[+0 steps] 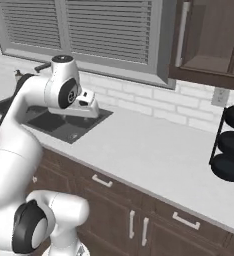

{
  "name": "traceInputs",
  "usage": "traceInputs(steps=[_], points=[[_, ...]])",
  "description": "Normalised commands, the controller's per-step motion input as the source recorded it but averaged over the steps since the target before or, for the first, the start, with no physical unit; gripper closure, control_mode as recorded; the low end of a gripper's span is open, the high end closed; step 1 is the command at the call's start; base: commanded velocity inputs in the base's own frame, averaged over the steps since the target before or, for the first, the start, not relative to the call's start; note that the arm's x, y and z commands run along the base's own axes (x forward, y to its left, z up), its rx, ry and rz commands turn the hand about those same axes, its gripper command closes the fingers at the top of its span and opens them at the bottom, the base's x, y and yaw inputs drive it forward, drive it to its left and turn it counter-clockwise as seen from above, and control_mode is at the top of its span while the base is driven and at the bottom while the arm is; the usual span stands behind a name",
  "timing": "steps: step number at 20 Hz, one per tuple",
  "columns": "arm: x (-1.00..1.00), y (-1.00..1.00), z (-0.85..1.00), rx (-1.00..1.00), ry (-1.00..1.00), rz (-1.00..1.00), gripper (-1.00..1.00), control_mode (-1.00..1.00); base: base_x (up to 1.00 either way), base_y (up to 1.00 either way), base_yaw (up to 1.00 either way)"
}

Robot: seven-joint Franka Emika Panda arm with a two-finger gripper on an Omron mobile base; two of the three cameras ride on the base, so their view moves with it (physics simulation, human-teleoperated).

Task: Take a straw from the drawer in front and place it inside the glass cup on the dining counter.

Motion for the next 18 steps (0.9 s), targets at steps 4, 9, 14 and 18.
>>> traceInputs(steps=[4, 9, 14, 18], points=[[0.0, 0.0, 0.0, 0.0, 0.0, 0.0, -1.0, 1.0, 0.0, 0.68, -0.41], [0.0, 0.0, 0.0, 0.0, 0.0, 0.0, -1.0, 1.0, 0.0, 0.8, -0.63], [0.0, 0.0, 0.0, 0.0, 0.0, 0.0, -1.0, 1.0, 0.0, 0.76, -0.68], [0.0, 0.0, 0.0, 0.0, 0.0, 0.0, -1.0, 1.0, 0.0, 0.65, -0.71]])
